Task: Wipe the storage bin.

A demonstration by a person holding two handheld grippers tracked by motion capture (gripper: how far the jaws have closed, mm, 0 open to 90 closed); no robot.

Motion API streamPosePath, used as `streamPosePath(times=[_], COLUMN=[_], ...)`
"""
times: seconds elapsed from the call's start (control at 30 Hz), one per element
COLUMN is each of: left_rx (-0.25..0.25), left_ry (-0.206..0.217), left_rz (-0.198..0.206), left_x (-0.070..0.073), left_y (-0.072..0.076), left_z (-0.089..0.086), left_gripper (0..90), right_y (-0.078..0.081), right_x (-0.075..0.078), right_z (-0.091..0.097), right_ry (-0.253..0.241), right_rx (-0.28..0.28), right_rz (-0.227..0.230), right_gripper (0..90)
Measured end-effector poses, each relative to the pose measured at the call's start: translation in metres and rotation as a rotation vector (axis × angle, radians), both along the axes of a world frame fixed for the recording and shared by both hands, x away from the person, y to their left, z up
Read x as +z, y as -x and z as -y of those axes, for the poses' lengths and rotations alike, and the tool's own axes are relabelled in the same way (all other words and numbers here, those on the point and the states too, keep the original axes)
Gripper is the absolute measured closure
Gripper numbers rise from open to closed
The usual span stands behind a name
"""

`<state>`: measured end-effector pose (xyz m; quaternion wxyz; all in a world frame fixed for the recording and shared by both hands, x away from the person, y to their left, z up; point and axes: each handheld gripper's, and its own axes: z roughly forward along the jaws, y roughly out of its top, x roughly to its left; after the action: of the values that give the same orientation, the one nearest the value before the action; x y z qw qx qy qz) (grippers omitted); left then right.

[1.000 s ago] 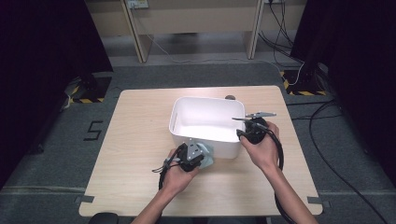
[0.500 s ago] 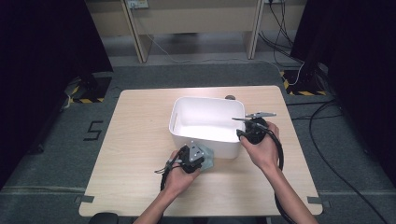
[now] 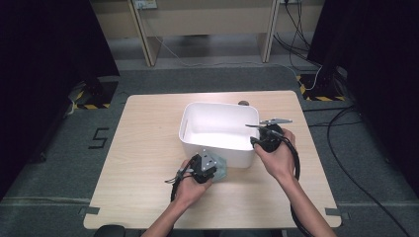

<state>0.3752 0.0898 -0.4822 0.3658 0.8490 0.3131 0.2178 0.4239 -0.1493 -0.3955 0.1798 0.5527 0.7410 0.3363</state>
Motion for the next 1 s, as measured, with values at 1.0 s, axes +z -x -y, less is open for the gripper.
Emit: streamPosePath(times=[1.0], left_rx=[-0.013], left_ry=[0.041], left_rz=[0.004], left_x=[0.0065], left_y=[0.0015], left_z=[0.009], left_gripper=[80.2], right_y=[-0.0001], right_x=[-0.0001], right_z=[0.0002], right_ry=[-0.003], right_rx=[-0.001], right_rz=[0.001], right_gripper=[67.8])
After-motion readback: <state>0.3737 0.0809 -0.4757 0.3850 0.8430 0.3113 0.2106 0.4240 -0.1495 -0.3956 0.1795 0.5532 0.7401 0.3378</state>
